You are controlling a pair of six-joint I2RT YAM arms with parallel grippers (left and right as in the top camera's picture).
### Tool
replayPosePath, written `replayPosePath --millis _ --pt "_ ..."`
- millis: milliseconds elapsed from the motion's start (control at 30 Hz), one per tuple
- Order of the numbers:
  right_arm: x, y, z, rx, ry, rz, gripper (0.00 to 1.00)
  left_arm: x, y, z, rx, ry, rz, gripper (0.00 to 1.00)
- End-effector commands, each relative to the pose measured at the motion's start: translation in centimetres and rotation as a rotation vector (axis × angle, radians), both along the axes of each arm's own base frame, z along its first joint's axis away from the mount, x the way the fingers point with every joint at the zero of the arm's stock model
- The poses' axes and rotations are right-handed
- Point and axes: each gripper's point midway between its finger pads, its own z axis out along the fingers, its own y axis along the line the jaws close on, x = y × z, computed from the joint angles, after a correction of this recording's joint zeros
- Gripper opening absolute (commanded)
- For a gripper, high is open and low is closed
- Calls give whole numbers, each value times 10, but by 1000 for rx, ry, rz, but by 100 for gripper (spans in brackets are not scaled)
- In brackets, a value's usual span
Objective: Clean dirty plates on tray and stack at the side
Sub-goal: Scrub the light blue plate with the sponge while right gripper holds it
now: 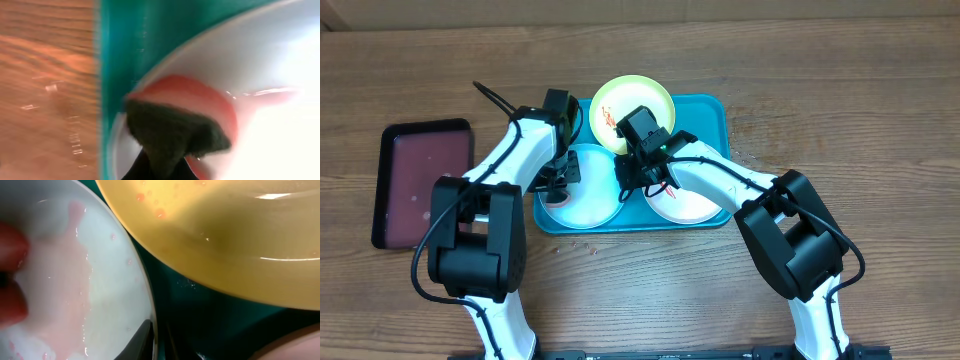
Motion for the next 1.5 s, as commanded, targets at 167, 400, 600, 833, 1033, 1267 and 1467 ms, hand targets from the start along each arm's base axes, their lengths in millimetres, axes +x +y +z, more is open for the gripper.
replayPosePath --millis 167,400,600,833,1033,1267,1467 --pt "-3 -5 -10 -29 15 2 11 6 -85 5 -498 -2 -48 4" --pt "-2 -4 -10 -26 11 1 11 -21 -100 8 -532 105 -78 4" --pt "-1 -3 -9 -22 7 2 11 -37 -57 -2 -240 156 -85 4" --pt "-3 -5 -10 -28 15 2 11 -29 -8 0 22 114 -32 4" --pt "-5 -6 -11 -35 23 2 11 -12 13 4 142 30 25 4" --pt "-5 -6 -11 -33 22 2 10 11 -54 -4 -231 -42 15 4" --pt "-6 -4 -11 -22 31 8 9 10 -102 1 -470 -23 -19 4"
